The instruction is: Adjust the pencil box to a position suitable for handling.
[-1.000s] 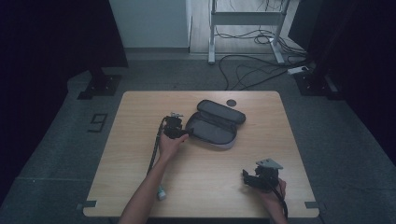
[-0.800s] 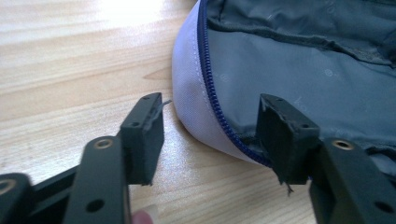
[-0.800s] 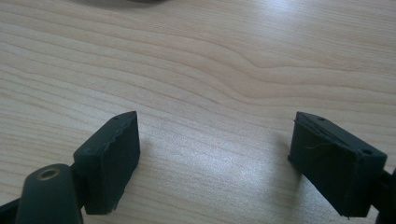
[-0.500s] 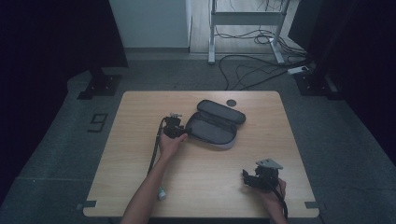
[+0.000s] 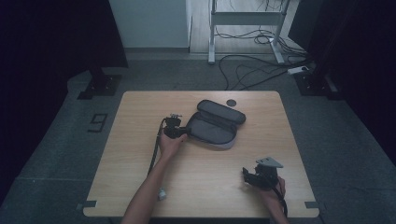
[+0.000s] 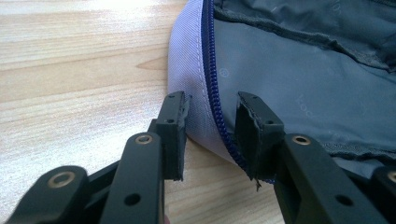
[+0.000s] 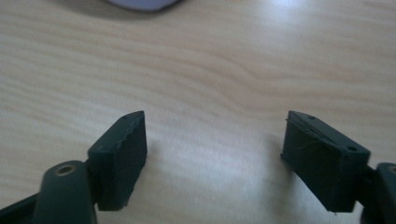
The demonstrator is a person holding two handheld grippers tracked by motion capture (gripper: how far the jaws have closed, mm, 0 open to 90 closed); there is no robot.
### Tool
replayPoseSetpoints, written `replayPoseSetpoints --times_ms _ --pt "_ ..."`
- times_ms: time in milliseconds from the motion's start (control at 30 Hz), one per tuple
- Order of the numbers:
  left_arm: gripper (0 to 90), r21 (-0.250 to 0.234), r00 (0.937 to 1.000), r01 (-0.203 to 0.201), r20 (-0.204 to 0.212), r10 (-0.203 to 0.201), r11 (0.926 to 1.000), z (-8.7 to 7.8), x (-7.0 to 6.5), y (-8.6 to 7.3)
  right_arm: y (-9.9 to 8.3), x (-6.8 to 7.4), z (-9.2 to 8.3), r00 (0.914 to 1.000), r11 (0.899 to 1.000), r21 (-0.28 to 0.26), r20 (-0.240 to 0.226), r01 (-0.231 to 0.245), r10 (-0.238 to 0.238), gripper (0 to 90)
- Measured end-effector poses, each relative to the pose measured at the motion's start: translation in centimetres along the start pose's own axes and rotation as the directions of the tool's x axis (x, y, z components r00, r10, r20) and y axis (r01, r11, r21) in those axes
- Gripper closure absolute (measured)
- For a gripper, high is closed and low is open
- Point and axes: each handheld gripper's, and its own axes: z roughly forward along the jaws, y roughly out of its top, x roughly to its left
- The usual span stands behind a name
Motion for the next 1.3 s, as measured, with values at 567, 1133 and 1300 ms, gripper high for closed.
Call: replayPoseSetpoints --times_ms 567,1133,1300 --pt "61.7 0.014 0.9999 0.002 -0.017 -0.001 0.9999 0.2 -0.1 -0.1 7.1 -0.3 1.5 0.9951 0.989 -0.131 -0.081 -0.066 0.056 31.7" --pt "61.6 0.012 0.9997 0.019 -0.016 -0.019 0.9998 0.3 -0.1 -0.1 10.8 0.5 5.8 0.9928 0.991 -0.110 -0.097 -0.080 0.070 35.8" --pt "61.7 0.012 0.9996 0.021 -0.018 -0.020 0.9997 0.3 -0.1 0.0 11.3 0.6 7.2 0.9937 0.993 -0.086 -0.085 -0.081 0.074 38.3"
